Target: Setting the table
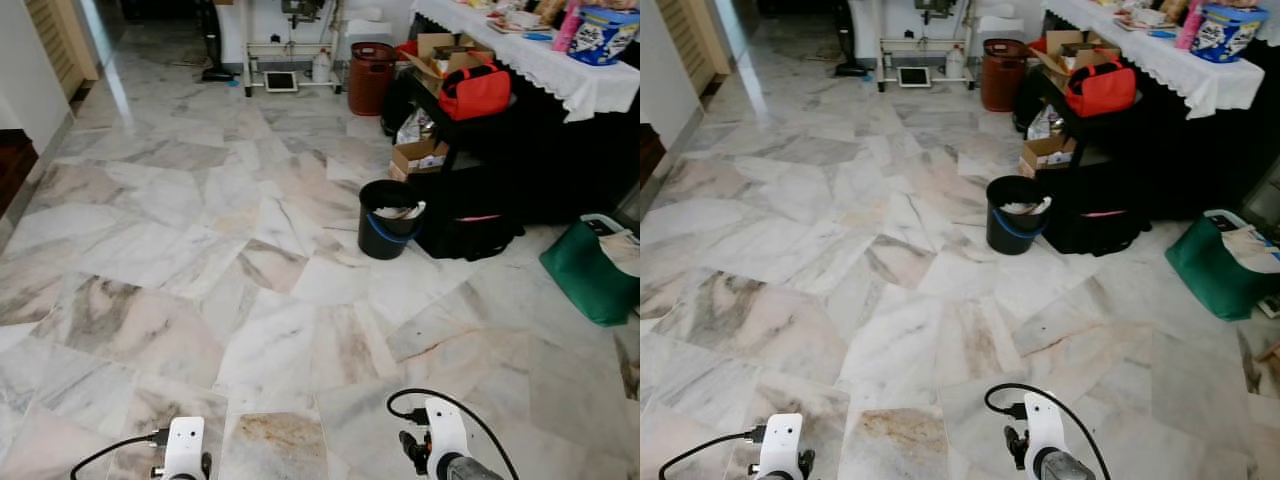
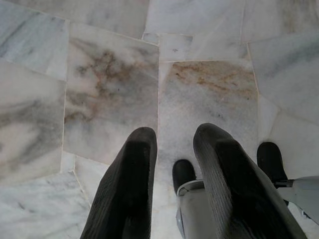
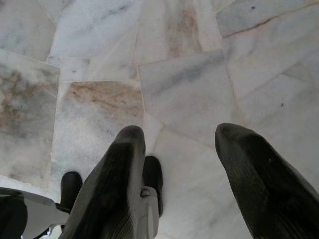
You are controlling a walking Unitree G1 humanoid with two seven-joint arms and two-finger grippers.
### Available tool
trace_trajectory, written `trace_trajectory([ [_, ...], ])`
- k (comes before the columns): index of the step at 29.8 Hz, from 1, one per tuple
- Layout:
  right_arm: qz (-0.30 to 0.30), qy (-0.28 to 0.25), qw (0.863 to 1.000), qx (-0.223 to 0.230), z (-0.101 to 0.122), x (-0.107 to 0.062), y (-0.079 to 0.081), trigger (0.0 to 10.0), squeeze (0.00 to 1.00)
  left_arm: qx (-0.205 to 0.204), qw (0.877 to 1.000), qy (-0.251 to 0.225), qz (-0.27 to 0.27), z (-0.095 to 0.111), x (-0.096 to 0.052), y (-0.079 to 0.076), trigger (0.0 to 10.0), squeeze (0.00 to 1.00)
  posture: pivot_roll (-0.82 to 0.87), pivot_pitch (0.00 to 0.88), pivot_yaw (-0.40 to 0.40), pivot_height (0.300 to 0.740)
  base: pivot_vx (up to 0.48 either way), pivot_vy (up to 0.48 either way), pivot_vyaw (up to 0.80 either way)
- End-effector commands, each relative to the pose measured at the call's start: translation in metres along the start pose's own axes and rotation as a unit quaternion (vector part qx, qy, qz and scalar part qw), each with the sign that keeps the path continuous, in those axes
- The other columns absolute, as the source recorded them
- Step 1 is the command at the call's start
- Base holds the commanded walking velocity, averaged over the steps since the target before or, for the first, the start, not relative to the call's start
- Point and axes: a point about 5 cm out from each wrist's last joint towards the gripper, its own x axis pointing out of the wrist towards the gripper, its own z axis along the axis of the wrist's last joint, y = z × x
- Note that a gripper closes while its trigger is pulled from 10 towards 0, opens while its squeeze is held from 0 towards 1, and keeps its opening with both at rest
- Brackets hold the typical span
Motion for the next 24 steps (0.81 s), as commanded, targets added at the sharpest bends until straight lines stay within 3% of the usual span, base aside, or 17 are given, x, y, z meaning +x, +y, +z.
trace_trajectory([
  [1, 0.000, 0.008, 1.000, -0.002, -0.0033, -0.0004, 0.0004, 10.0, 0.00, 0.007, 1.000, 0.013, -0.001, -0.0060, -0.0013, -0.0002, 10.0, 0.00, 0.06, 0.000, -0.053, 0.740, 0.000, 0.000, -0.71],
  [24, -0.019, 0.016, 1.000, 0.011, -0.0079, -0.0016, -0.0037, 10.0, 0.00, 0.019, 1.000, 0.022, 0.000, -0.0133, -0.0034, 0.0013, 10.0, 0.00, 0.05, 0.000, -0.059, 0.740, 0.000, 0.000, -0.71],
])
